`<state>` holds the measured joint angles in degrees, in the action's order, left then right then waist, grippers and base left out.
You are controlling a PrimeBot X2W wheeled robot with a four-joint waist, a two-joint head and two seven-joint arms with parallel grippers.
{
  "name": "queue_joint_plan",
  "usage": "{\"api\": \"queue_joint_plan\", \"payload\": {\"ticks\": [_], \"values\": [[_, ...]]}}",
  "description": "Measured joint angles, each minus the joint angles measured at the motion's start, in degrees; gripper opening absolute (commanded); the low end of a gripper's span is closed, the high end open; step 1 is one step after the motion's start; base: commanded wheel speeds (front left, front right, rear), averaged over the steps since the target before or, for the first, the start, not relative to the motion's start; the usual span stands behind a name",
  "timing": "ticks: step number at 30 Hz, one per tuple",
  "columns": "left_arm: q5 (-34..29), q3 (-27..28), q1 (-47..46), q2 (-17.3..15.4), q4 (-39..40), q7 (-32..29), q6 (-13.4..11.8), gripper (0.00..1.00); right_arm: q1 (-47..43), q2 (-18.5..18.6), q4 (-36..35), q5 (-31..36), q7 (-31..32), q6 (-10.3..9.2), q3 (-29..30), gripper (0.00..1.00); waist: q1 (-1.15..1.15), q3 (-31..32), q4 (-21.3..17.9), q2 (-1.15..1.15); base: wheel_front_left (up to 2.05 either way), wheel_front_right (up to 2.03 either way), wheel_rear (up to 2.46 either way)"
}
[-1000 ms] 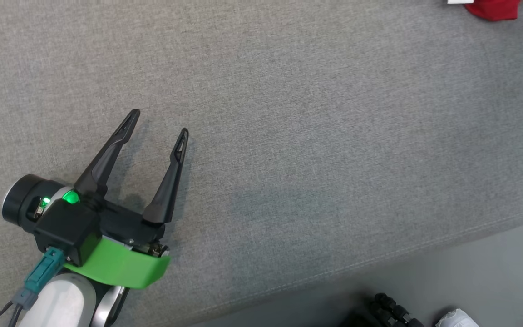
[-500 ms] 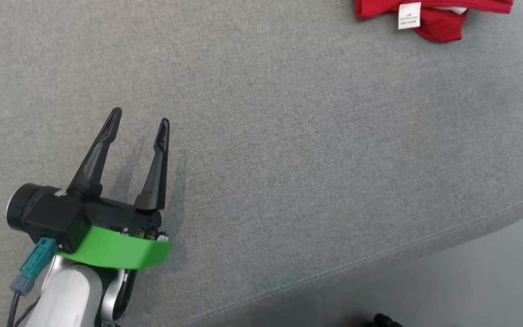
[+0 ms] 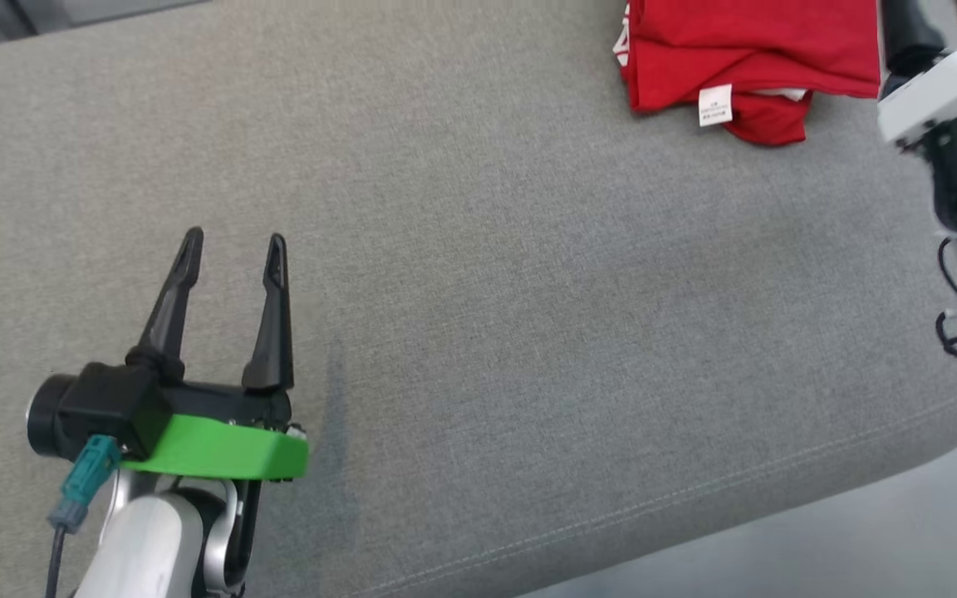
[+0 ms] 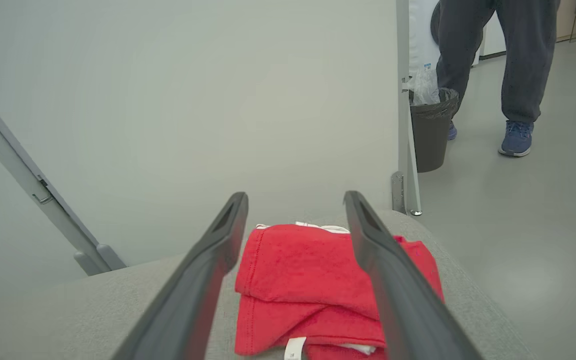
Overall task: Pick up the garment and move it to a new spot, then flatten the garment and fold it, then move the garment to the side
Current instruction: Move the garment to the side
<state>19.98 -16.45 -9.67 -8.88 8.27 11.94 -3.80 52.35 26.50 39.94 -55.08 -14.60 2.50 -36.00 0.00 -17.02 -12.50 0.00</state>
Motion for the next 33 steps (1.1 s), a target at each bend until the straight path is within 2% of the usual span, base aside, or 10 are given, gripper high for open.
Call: {"api": "queue_joint_plan", "payload": {"ticks": [3,7,16,22,24,33], "values": [[0.1,0.3,1.6,0.6,-1.1,0.2,-0.5,1.00,-2.6,-0.7,-2.9,2.1,0.0,-0.38,0.3,1.00,0.00,1.8,0.9,0.00,0.00,0.00,0.00],[0.1,1.0,2.8,1.0,-2.5,0.2,-1.0,1.00,-6.1,-1.6,-7.5,2.9,0.0,-2.07,2.8,1.00,0.00,3.8,2.3,0.00,0.00,0.00,0.00],[-0.1,3.4,5.6,1.2,-4.7,0.8,-1.8,1.00,-17.0,-4.8,-15.9,6.5,0.0,-6.14,4.6,1.00,0.00,7.0,5.1,0.00,0.00,0.00,0.00],[-0.6,3.9,6.4,2.0,-5.2,1.3,-1.9,1.00,-23.6,-6.0,-21.5,9.8,0.0,-7.26,6.1,1.00,0.00,7.8,5.7,0.00,0.00,0.00,0.00],[-0.6,3.9,6.6,2.3,-5.6,1.5,-2.2,1.00,-26.0,-6.6,-23.1,10.5,0.0,-8.16,6.7,1.00,0.00,7.9,5.7,0.00,0.00,0.00,0.00],[-1.1,5.6,8.8,2.5,-6.5,2.0,-2.3,1.00,-35.7,-8.2,-28.1,15.1,0.0,-9.15,10.6,1.00,0.00,8.2,5.4,0.00,0.00,0.00,0.00]]}}
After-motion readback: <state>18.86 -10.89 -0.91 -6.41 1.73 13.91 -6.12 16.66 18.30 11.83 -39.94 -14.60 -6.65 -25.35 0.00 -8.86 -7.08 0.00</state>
